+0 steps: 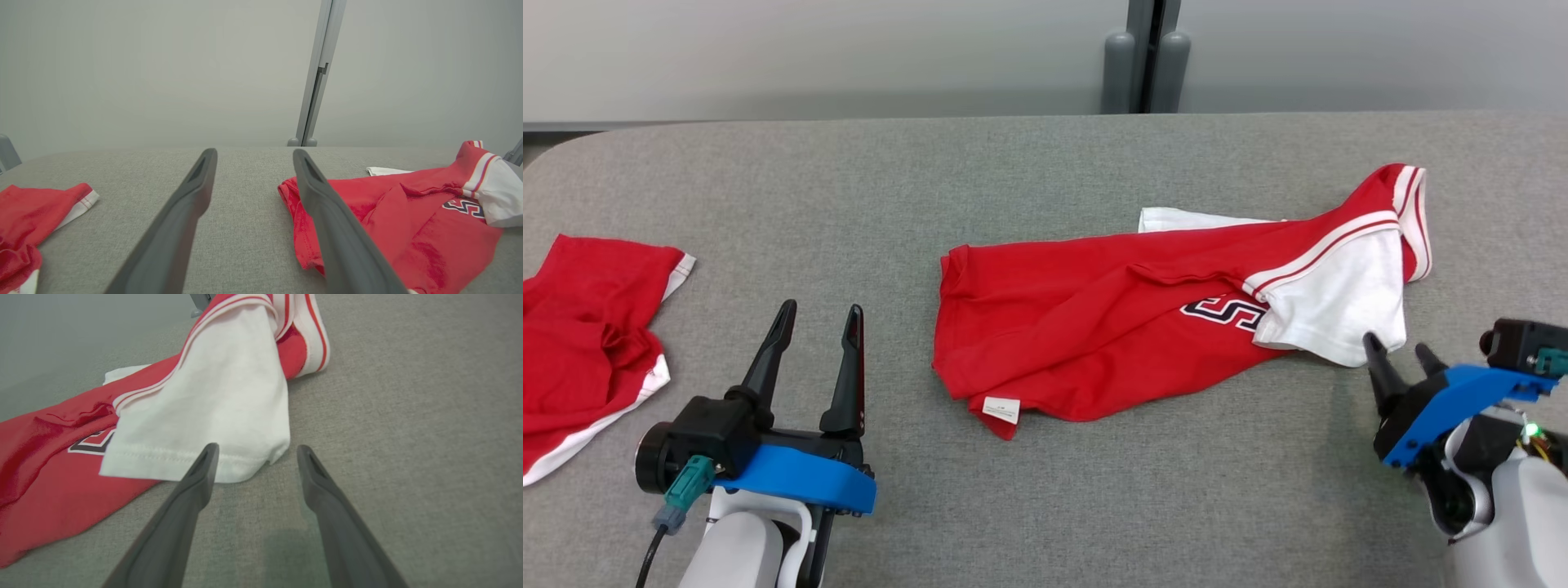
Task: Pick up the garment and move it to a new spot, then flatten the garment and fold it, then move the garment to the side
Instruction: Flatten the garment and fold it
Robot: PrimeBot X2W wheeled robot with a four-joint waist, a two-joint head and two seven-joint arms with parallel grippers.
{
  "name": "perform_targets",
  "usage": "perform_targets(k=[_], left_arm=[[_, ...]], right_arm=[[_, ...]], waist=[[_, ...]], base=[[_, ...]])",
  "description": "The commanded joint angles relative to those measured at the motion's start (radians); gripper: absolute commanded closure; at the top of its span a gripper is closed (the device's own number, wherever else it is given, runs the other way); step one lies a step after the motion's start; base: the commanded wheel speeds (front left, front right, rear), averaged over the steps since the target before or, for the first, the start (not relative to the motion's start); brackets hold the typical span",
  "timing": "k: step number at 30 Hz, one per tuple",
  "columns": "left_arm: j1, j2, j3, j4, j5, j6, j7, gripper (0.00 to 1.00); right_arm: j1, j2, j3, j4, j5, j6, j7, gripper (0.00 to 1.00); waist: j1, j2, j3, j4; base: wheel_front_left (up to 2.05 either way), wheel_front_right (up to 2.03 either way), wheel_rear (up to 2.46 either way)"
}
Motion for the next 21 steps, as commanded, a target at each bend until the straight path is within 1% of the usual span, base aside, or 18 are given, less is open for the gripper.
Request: perform_targets(k=[1,4,10,11,12,16,19,21], left_arm=[[-0.013,0.008,-0.004,-0.001,0.003,-0.004,-0.003,0.0],[-0.026,0.009,-0.011,-0.002,0.004,-0.004,0.0,0.0],[-0.032,0.014,-0.018,-0.001,0.002,-0.004,0.004,0.0],[-0.033,0.014,-0.019,0.0,0.001,-0.004,0.004,0.0],[-0.033,0.016,-0.019,0.0,0.001,-0.003,0.004,0.0],[-0.026,0.02,-0.02,0.002,-0.002,0.001,0.003,0.0],[-0.011,0.02,-0.026,0.009,-0.004,0.0,0.004,0.0],[-0.001,0.019,-0.027,0.012,-0.006,0.004,0.003,0.0]], right_arm=[[-0.04,0.004,-0.018,0.02,-0.012,0.0,-0.014,0.0],[-0.08,0.008,-0.067,0.082,-0.04,0.0,-0.035,0.0],[-0.158,0.01,-0.086,0.219,-0.036,0.0,-0.024,0.0],[-0.168,0.01,-0.081,0.234,-0.036,0.0,-0.035,0.48],[-0.172,0.01,-0.075,0.245,-0.043,0.0,-0.043,1.0],[-0.169,0.005,-0.062,0.242,-0.043,0.0,-0.1,1.0],[-0.109,-0.002,-0.043,0.182,-0.047,0.0,-0.141,1.0],[-0.048,0.0,-0.033,0.109,-0.04,0.0,-0.139,1.0]], waist=[[0.0001,0.0,0.01,0.008],[0.0001,0.0,0.02,0.02],[0.0001,0.0,0.024,0.04],[0.0001,0.0,0.024,0.041],[0.0001,0.0,0.023,0.042],[0.0001,0.0,0.011,0.039],[0.0001,0.0,-0.011,0.039],[0.0001,0.0,-0.027,0.035]], base=[[0.0,0.0,0.0],[0.0,0.0,0.0],[0.0,0.0,0.0],[0.0,0.0,0.0],[0.0,0.0,0.0],[0.0,0.0,0.0],[0.0,0.0,0.0],[0.0,0.0,0.0]])
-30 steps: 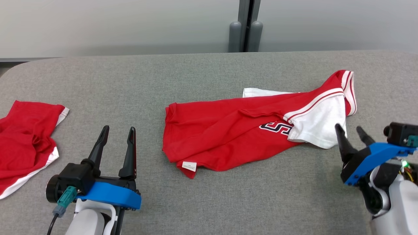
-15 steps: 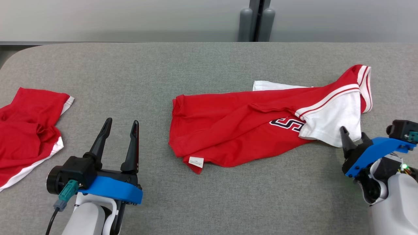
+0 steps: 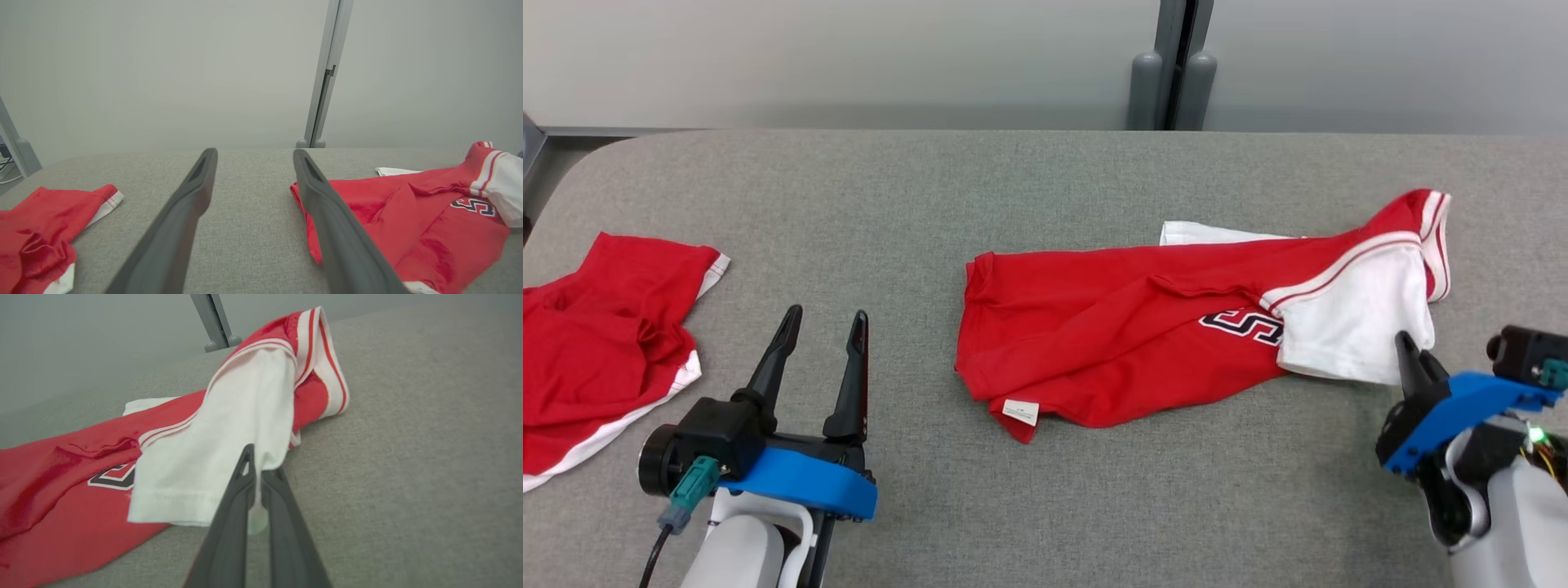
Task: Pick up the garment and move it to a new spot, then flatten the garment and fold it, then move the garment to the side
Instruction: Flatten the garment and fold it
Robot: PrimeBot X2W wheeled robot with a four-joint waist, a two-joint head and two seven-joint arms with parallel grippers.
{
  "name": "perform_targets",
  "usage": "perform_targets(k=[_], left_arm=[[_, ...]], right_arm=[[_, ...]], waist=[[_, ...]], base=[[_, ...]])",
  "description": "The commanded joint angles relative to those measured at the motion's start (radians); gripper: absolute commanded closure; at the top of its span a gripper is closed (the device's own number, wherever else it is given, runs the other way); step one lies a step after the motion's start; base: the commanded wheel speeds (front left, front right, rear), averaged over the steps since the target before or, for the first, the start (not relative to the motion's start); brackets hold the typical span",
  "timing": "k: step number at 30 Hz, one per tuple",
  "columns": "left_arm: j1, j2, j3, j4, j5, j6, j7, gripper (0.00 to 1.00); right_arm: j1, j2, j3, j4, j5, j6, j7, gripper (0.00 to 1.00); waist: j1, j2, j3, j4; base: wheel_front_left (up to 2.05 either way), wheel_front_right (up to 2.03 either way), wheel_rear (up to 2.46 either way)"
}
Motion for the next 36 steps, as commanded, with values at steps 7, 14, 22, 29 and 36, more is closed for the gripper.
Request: perform_targets(k=[7,14,22,29,36], left_arm=[[0.038,0.005,0.013,0.0,-0.016,0.015,-0.003,0.0],[0.052,0.007,0.019,-0.006,-0.021,0.023,-0.006,0.0],[0.061,0.003,0.014,0.004,-0.026,0.02,-0.007,0.0],[0.07,-0.007,0.01,0.017,-0.029,0.02,-0.008,0.0],[0.062,-0.01,0.003,0.038,-0.035,0.016,-0.008,0.0]], right_arm=[[0.346,0.007,0.012,-0.376,0.106,0.0,0.228,1.0],[0.561,0.007,-0.01,-0.592,0.226,0.0,0.461,1.0],[0.545,0.007,-0.034,-0.683,0.201,0.0,0.353,0.0],[0.487,0.008,0.007,-0.729,0.094,0.0,0.117,0.0],[0.437,0.007,0.105,-0.666,-0.037,0.0,-0.084,0.0]], waist=[[-0.0001,0.0,-0.039,-0.042],[-0.0001,0.0,-0.047,-0.062],[-0.0001,0.0,-0.061,-0.058],[-0.0001,0.0,-0.077,-0.05],[-0.0001,0.0,-0.084,-0.055]], base=[[0.0,0.0,0.0],[0.0,0.0,0.0],[0.0,0.0,0.0],[0.0,0.0,0.0],[0.0,0.0,0.0]])
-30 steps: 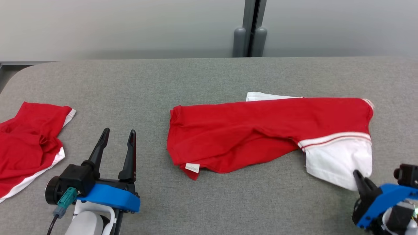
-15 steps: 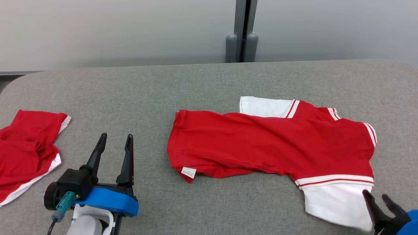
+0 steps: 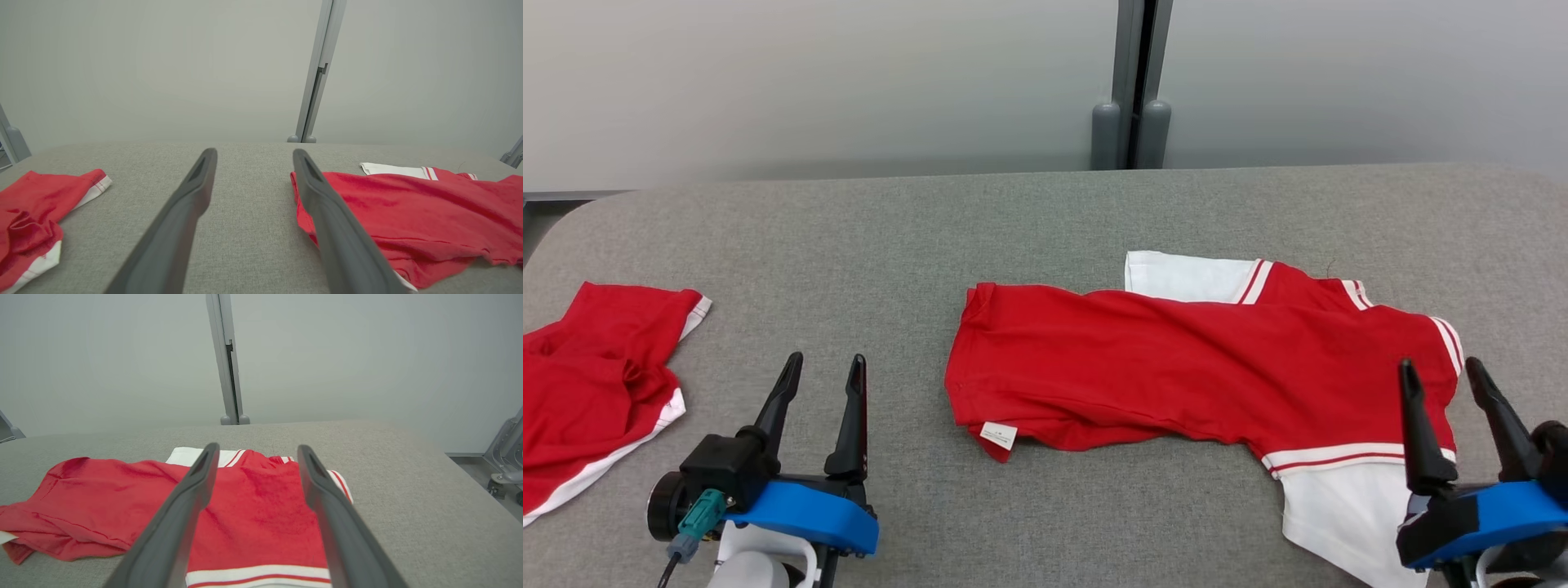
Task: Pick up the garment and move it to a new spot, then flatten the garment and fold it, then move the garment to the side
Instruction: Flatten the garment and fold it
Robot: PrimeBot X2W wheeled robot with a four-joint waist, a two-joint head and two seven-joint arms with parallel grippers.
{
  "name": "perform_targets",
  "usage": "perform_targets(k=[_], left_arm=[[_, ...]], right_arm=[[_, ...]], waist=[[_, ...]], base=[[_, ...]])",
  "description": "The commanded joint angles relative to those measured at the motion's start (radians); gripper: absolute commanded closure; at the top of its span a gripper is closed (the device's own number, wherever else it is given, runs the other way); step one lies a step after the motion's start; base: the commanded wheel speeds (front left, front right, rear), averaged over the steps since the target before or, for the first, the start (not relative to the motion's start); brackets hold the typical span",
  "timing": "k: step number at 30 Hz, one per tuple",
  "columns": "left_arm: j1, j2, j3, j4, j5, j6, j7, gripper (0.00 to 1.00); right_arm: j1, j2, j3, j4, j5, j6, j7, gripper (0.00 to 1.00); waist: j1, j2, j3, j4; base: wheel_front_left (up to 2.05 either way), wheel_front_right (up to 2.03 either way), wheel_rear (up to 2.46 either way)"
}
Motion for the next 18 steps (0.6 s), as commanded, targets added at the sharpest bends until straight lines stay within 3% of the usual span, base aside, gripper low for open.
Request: perform_targets(k=[1,10,15,18], left_arm=[[-0.008,-0.002,0.001,0.003,-0.006,-0.001,-0.004,0.0],[-0.032,-0.02,-0.025,0.02,-0.018,-0.007,0.025,0.0],[-0.106,-0.069,-0.107,0.066,-0.056,-0.034,0.195,0.0],[-0.132,-0.088,-0.117,0.1,-0.088,-0.028,0.284,0.0]], right_arm=[[-0.021,-0.002,0.006,0.017,-0.015,0.0,-0.022,0.0],[-0.057,-0.002,0.053,0.088,-0.038,0.0,-0.089,0.0],[-0.081,-0.01,0.083,0.098,-0.032,0.0,-0.072,0.0],[-0.095,-0.012,0.1,0.101,-0.028,0.0,-0.067,0.0]], waist=[[0.0,0.0,0.0,-0.002],[0.0,0.0,0.011,-0.006],[0.0,0.0,0.032,-0.006],[0.0,0.0,0.039,-0.011]], base=[[0.0,0.0,0.0],[0.0,0.0,0.0],[0.0,0.0,0.0],[0.0,0.0,0.0]])
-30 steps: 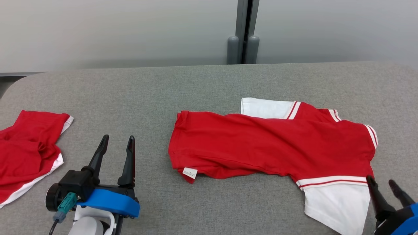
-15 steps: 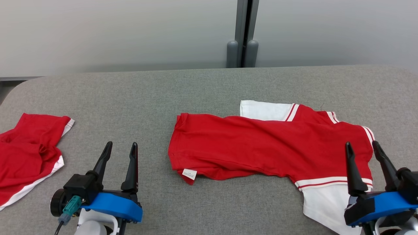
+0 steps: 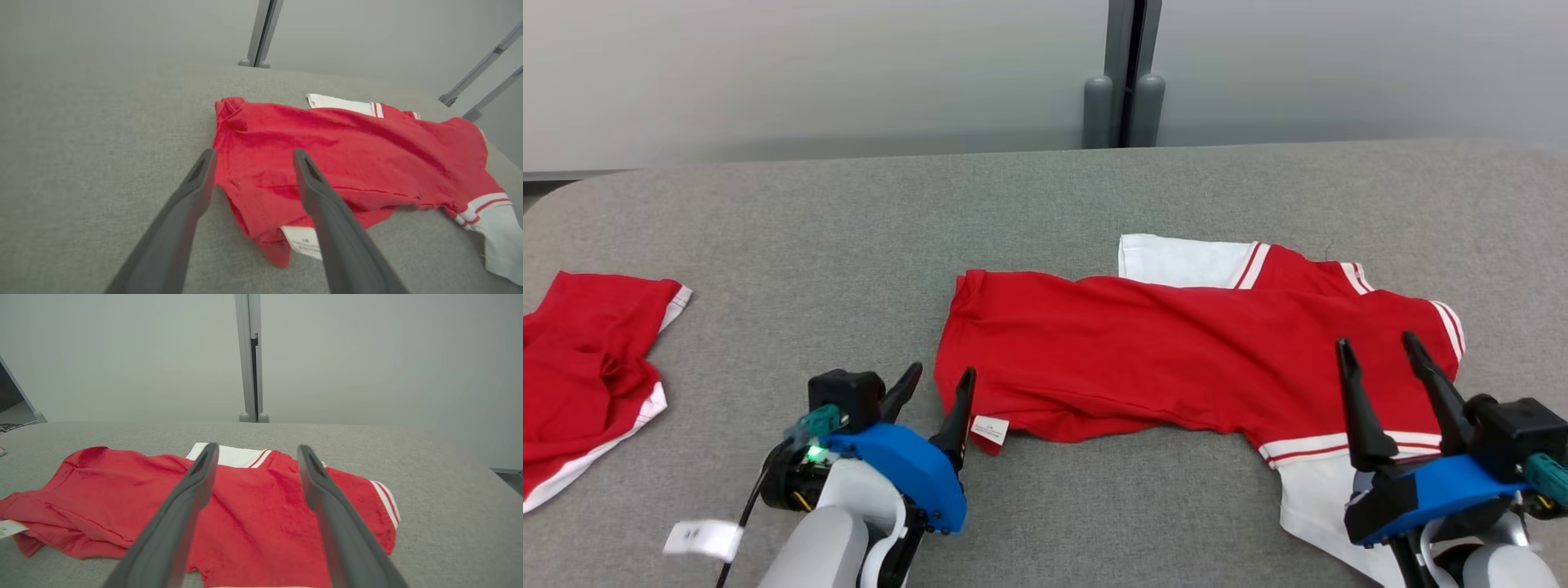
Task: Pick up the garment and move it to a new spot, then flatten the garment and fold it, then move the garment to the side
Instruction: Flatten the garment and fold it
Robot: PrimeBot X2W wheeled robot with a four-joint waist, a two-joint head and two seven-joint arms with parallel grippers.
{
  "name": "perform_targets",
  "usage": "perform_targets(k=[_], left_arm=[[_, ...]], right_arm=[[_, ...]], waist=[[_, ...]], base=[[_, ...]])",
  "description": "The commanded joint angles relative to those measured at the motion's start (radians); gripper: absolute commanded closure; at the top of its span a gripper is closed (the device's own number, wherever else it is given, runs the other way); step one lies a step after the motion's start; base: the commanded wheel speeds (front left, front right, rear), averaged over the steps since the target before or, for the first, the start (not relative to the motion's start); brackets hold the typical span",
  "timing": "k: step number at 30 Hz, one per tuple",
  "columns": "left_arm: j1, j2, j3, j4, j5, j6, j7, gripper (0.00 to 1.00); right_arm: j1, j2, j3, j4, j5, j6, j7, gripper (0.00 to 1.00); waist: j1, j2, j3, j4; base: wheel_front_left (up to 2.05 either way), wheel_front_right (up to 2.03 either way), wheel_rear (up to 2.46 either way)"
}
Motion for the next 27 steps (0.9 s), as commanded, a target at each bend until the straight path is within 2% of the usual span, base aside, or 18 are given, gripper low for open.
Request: perform_targets(k=[1,5,10,12,14,17,18,27], left_arm=[[-0.019,-0.001,0.002,0.004,-0.001,0.005,0.008,0.0],[-0.049,-0.016,0.005,0.039,-0.04,0.058,0.157,0.0],[-0.071,-0.021,0.009,0.037,-0.056,0.118,0.272,0.0],[-0.078,-0.021,0.011,0.031,-0.068,0.127,0.302,0.0],[-0.082,-0.026,0.011,0.023,-0.088,0.119,0.325,0.0],[-0.082,-0.026,0.003,0.016,-0.108,0.102,0.359,0.82],[-0.083,-0.026,0.001,0.012,-0.114,0.092,0.36,1.0],[-0.031,0.007,-0.03,-0.092,-0.09,0.024,0.246,1.0]], right_arm=[[-0.015,-0.006,0.002,0.002,0.006,0.0,0.0,0.0],[-0.034,-0.007,0.03,0.009,0.013,0.0,0.001,0.0],[-0.04,-0.009,0.047,0.016,0.021,0.0,0.002,0.0],[-0.043,-0.009,0.053,0.018,0.023,0.0,-0.001,0.0],[-0.047,-0.008,0.06,0.022,0.025,0.0,-0.003,0.0],[-0.054,-0.007,0.067,0.025,0.027,0.0,-0.004,0.0],[-0.056,-0.007,0.068,0.026,0.027,0.0,-0.004,0.0],[-0.045,-0.007,0.056,0.03,0.026,0.0,-0.005,0.0]], waist=[[0.0,0.0,0.001,-0.001],[0.0,0.0,0.011,-0.014],[0.0,0.0,0.021,-0.02],[0.0,0.0,0.024,-0.023],[0.0,0.0,0.027,-0.026],[0.0,0.0,0.03,-0.029],[0.0,0.0,0.031,-0.03],[0.0,0.0,0.024,-0.009]], base=[[0.0,0.0,0.0],[0.0,0.0,0.0],[0.0,0.0,0.0],[0.0,0.0,0.0],[0.0,0.0,0.0],[0.0,0.0,0.0],[0.0,0.0,0.0],[0.0,0.0,0.0]])
